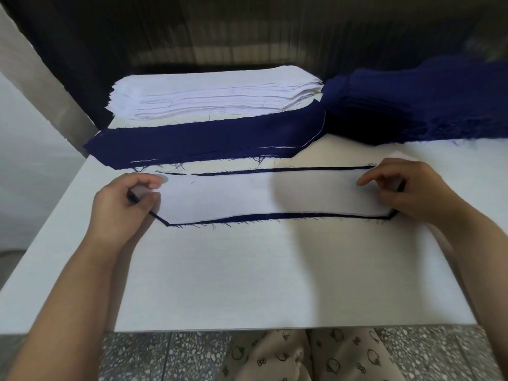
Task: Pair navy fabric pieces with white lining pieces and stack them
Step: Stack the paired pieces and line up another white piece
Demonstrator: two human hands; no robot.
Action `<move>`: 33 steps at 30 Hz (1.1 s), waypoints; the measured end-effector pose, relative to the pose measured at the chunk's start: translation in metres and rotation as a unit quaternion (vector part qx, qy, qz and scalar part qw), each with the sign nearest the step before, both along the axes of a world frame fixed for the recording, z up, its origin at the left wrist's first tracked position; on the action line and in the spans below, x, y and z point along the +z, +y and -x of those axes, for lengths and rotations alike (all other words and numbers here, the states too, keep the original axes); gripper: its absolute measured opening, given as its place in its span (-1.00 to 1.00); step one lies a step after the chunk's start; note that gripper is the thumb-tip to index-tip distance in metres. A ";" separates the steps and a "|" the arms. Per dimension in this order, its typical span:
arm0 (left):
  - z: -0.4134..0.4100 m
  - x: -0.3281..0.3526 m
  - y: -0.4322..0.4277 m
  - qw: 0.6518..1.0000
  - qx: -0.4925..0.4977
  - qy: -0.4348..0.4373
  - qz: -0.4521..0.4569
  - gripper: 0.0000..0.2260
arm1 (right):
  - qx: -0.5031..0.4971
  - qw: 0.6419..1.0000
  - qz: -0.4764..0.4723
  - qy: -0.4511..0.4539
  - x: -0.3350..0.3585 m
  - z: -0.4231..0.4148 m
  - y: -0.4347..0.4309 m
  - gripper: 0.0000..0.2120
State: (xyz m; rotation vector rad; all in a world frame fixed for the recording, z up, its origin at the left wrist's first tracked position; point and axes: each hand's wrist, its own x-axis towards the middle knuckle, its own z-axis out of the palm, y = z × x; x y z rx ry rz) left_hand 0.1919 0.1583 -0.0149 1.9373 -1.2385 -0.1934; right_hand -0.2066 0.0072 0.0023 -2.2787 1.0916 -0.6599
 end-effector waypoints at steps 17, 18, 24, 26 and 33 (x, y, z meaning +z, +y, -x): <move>-0.001 -0.001 0.000 1.000 0.004 -0.021 0.006 -0.74 | -0.107 0.992 0.049 -0.048 -0.001 0.000 -0.001 -0.76; 0.000 -0.001 0.000 0.999 0.000 -0.035 0.006 -0.73 | -0.133 0.987 0.063 -0.060 -0.002 0.000 -0.001 -0.79; 0.001 -0.002 0.000 0.997 0.026 -0.074 0.007 -0.70 | -0.255 0.958 0.097 -0.088 -0.001 0.006 -0.008 -0.81; 0.000 -0.004 0.000 0.997 0.030 -0.070 0.007 -0.72 | -0.260 0.955 0.110 -0.091 -0.002 0.006 -0.008 -0.82; -0.001 -0.005 -0.001 0.998 0.026 -0.055 0.000 -0.79 | -0.136 0.987 0.084 -0.026 -0.010 0.002 -0.006 -0.86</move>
